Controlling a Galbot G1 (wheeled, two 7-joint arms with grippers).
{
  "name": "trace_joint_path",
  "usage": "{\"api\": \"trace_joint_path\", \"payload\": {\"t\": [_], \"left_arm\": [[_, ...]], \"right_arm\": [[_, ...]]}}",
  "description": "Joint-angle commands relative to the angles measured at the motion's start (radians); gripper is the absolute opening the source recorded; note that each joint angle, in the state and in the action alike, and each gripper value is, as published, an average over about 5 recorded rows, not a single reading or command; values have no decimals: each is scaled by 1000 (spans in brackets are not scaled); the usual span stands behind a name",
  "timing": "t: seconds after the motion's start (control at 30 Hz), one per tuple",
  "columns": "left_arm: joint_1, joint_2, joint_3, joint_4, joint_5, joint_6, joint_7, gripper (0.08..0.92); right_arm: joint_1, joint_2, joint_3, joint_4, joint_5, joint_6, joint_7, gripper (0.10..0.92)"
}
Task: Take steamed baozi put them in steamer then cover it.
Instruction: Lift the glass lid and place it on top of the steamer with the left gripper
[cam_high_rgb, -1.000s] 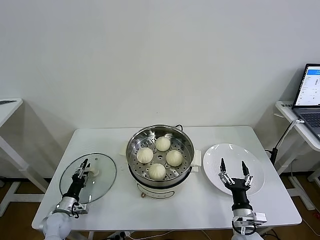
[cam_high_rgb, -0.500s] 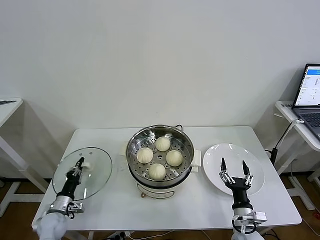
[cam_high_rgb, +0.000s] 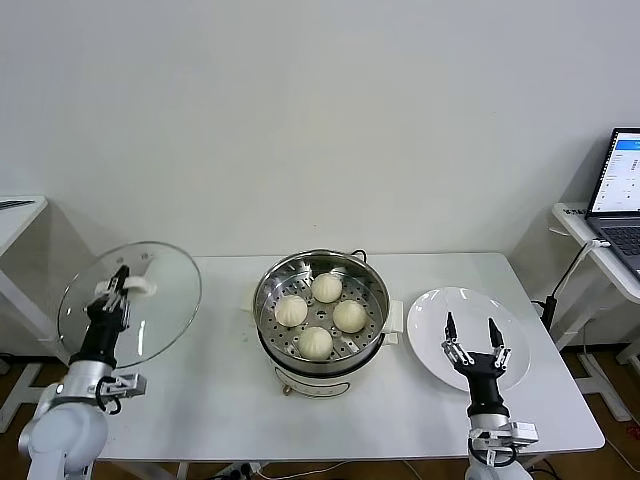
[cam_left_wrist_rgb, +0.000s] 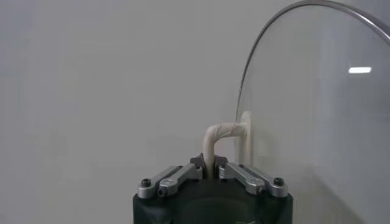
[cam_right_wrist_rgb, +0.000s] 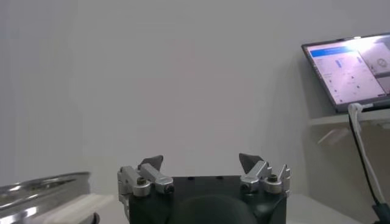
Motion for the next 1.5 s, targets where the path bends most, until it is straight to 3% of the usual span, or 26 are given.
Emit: {"api": "trace_joint_path", "payload": {"t": [0.03, 0.3, 0.6, 0.93, 1.5], "left_arm": [[-57, 129, 452, -289, -30, 398, 237, 190], [-249, 104, 748, -216, 95, 505, 289, 190], [-375, -14, 896, -78, 181, 577, 312, 190], [-408, -139, 927, 65, 289, 544, 292, 190], [-380, -179, 914, 105, 345, 547, 284, 190]], "right_arm": [[-12, 2, 11, 7, 3, 4, -1, 823], [-33, 15, 33, 11, -8, 9, -2, 823], [-45, 35, 44, 12, -27, 13, 0, 823], [-44, 46, 41, -2, -45, 17, 1, 823], [-26, 48, 29, -29, -57, 17, 1, 823]]}}
